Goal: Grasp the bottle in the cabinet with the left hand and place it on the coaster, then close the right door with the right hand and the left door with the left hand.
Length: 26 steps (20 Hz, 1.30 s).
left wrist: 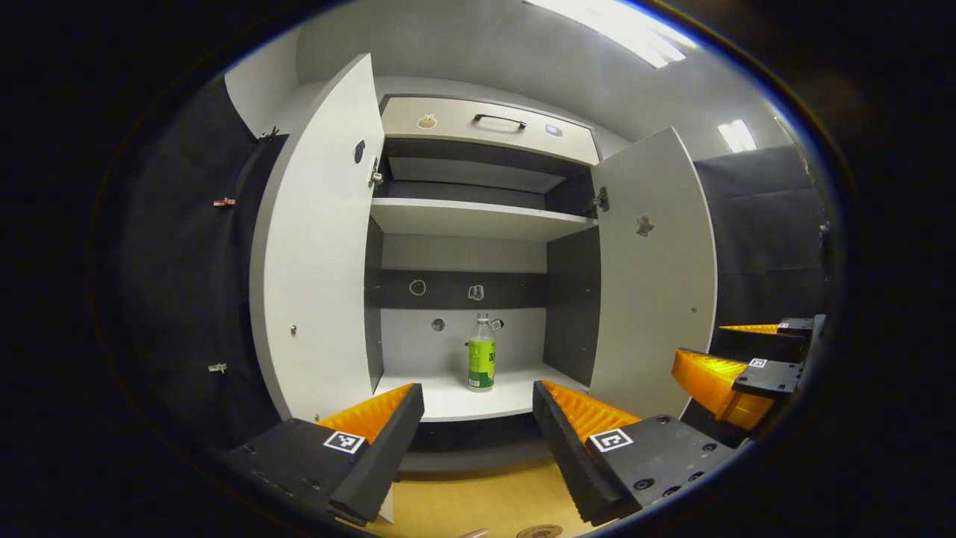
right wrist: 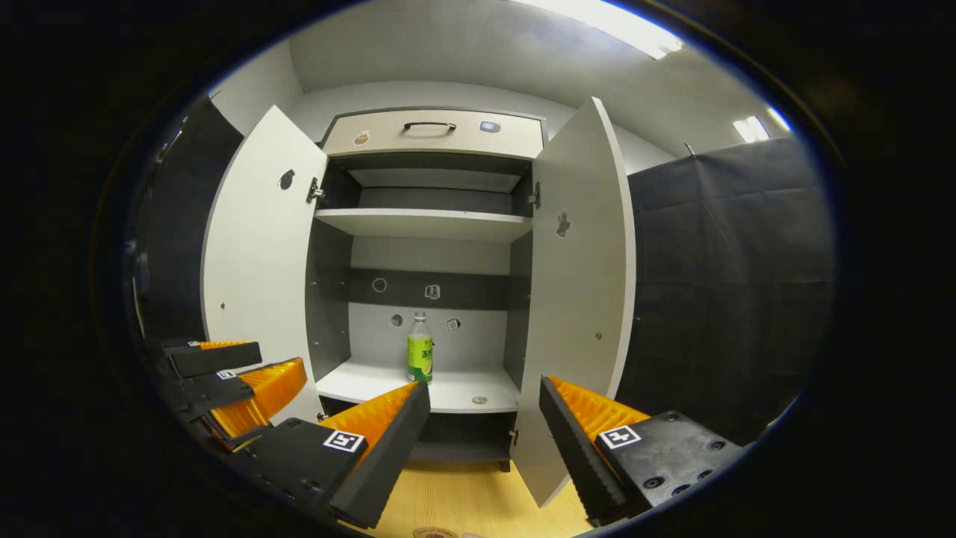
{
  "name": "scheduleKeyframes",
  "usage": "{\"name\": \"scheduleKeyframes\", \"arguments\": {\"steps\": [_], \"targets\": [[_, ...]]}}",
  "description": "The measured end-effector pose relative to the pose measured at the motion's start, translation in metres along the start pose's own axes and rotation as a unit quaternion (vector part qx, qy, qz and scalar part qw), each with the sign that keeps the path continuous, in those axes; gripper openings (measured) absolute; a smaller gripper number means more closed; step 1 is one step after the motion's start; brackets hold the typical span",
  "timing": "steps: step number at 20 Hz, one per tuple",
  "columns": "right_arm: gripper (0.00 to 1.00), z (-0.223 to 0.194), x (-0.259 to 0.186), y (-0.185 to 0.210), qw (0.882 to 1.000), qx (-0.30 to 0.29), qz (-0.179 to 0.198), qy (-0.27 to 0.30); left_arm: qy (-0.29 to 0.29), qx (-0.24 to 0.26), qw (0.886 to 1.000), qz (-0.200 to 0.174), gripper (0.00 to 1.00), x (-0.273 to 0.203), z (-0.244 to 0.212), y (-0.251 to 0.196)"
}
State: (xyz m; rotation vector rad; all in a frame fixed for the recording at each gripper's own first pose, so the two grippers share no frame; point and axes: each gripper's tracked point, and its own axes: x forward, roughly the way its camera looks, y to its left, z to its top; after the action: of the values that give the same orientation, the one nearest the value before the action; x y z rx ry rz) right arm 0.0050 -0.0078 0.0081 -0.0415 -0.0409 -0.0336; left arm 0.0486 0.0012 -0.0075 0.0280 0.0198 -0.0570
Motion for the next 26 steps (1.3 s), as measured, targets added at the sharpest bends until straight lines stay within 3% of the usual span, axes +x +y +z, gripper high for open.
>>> {"name": "scheduleKeyframes", "arguments": {"steps": [8, 15, 26], "targets": [[0.98, 0.001, 0.066, -0.003, 0.998, -0.021, 0.052, -0.018, -0.006, -0.017, 1.0, -0.021, 0.93, 0.109, -0.006, -0.016], [0.96, -0.015, 0.124, 0.013, 0.99, -0.057, 0.126, -0.023, 0.013, -0.032, 0.999, 0.002, 0.93, 0.222, -0.031, -0.008], [0.96, -0.042, 0.166, 0.023, 0.986, -0.031, 0.166, 0.003, 0.023, 0.007, 1.0, 0.01, 0.93, 0.326, -0.067, -0.004]]}}
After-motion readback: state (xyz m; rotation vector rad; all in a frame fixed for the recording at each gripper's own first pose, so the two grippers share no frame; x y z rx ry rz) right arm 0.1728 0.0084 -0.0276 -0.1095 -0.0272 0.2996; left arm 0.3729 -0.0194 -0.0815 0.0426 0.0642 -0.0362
